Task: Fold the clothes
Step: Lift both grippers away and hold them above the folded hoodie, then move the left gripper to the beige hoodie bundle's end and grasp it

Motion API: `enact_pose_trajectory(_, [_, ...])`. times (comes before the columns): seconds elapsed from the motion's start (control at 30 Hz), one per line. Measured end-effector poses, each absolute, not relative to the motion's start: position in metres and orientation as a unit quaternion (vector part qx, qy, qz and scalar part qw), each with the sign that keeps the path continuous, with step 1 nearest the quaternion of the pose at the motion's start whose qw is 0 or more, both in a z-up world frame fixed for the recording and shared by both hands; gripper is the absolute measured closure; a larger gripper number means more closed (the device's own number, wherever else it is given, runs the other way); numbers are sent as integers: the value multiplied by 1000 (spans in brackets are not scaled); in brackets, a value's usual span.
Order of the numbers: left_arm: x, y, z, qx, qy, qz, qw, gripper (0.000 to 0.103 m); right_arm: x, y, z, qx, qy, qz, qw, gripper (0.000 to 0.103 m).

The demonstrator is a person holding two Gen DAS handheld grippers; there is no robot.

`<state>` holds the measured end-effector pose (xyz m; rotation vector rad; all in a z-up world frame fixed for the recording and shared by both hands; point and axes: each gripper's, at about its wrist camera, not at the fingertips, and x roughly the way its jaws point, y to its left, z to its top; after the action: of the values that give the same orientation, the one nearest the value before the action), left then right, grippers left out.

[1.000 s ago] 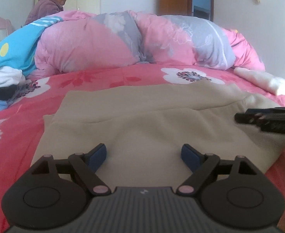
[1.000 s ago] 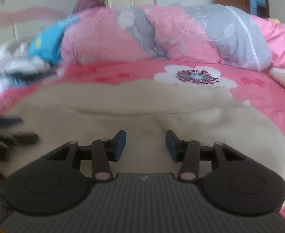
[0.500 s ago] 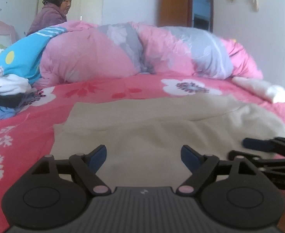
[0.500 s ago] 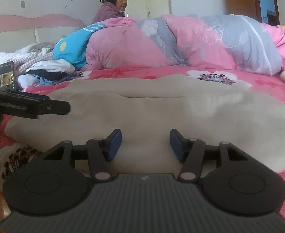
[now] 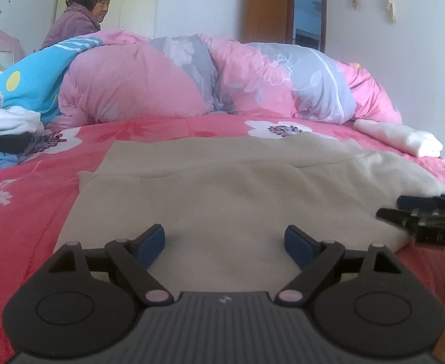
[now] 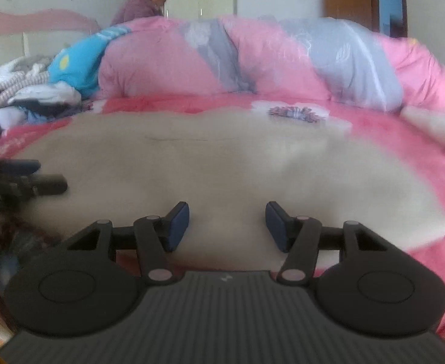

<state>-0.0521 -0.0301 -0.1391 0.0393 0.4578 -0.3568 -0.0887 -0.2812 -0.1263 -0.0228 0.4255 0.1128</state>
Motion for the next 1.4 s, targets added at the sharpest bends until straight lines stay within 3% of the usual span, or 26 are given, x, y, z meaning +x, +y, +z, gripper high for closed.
enact_pose_trajectory(0.23, [-51,-27,-139,13,224,-182,957,15,-96,-304,-93,-20,154,-3,988,48])
enact_pose_trajectory(0.4, [-51,-26,-140,11,223,-182,958,15,-81,-334,-133,-8,192,-41,981,47])
enact_pose_trajectory(0.5, [-51,-25,-139,10,224,-183,957,15,-70,-329,-115,-23,217,-49,975,48])
enact_pose_trajectory(0.73, [-51,-24,-139,9,224,-184,957,15,-50,-345,-80,-1,158,-72,985,47])
enact_pose_trajectory(0.9, [-51,-22,-137,4,226,-185,956,15,-23,-369,-126,43,206,-71,975,42])
enact_pose_trajectory(0.97, [-51,-21,-134,-1,229,-183,956,15,-21,-368,-120,42,214,-74,973,41])
enact_pose_trajectory(1.07, [-51,-19,-130,-8,232,-181,956,15,-23,-366,-121,35,201,-82,975,41])
enact_pose_trajectory(1.27, [-67,8,-110,-45,224,-146,963,15,-65,-339,-104,12,92,-34,995,40])
enact_pose_trajectory(1.4, [-78,27,-104,-69,232,-125,962,15,-70,-307,-107,-18,97,34,995,40])
